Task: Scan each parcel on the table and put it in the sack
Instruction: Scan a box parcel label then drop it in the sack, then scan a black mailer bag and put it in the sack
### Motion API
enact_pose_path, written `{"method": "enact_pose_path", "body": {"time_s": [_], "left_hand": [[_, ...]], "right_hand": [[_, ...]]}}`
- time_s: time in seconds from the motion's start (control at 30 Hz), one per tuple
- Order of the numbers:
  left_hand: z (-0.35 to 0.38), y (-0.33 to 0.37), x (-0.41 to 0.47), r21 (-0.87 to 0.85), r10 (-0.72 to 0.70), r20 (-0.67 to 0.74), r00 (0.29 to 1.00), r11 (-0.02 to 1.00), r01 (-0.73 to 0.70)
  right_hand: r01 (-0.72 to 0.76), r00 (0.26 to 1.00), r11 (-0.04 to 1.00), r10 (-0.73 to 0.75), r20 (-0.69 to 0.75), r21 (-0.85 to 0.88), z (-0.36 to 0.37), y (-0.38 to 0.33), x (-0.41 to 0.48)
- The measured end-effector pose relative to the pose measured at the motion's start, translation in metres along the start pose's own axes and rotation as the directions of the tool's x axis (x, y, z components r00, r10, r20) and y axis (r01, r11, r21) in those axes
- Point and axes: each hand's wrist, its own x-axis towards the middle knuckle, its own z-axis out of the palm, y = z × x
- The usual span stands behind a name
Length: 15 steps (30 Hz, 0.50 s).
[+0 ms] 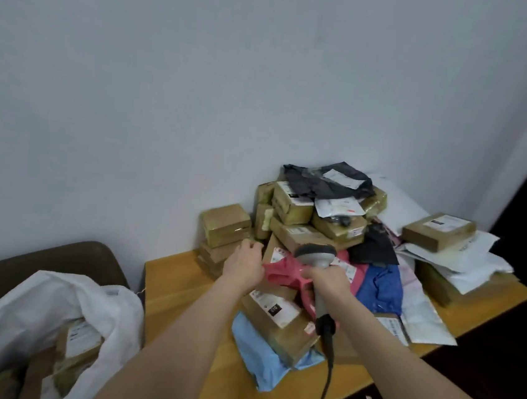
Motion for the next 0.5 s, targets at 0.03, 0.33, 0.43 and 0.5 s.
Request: {"method": "enact_pose_path", "body": {"time_s": [0.03, 0.33, 0.43, 0.5], "left_hand": [[0.002, 0.018, 0.009, -0.007, -0.001, 0.003, 1.0, 1.0, 0.001], [0.005, 0.145, 0.083, -0.06, -0.059, -0.016, 0.998, 0.997, 0.058], [0.0, 0.162, 0.113, -0.074, -0.06, -0.05, 0.997, 0.996, 0.056], [-0.003, 0.169, 0.136, -0.067, -0.048, -0.086, 0.995, 0.997, 0.042]], "right_hand": [[0.014, 1.0, 1.0, -0.014, -0.006, -0.004, -0.019, -0.004, 0.011], [0.072, 0.996, 0.997, -0.071, -0.045, 0.031, -0.144, -0.047, 0.101], [0.096, 0.993, 0.995, -0.093, -0.068, 0.035, -0.162, -0.063, 0.131], [0.105, 0.99, 0.993, -0.1, -0.096, 0.056, -0.168, -0.074, 0.151]]}}
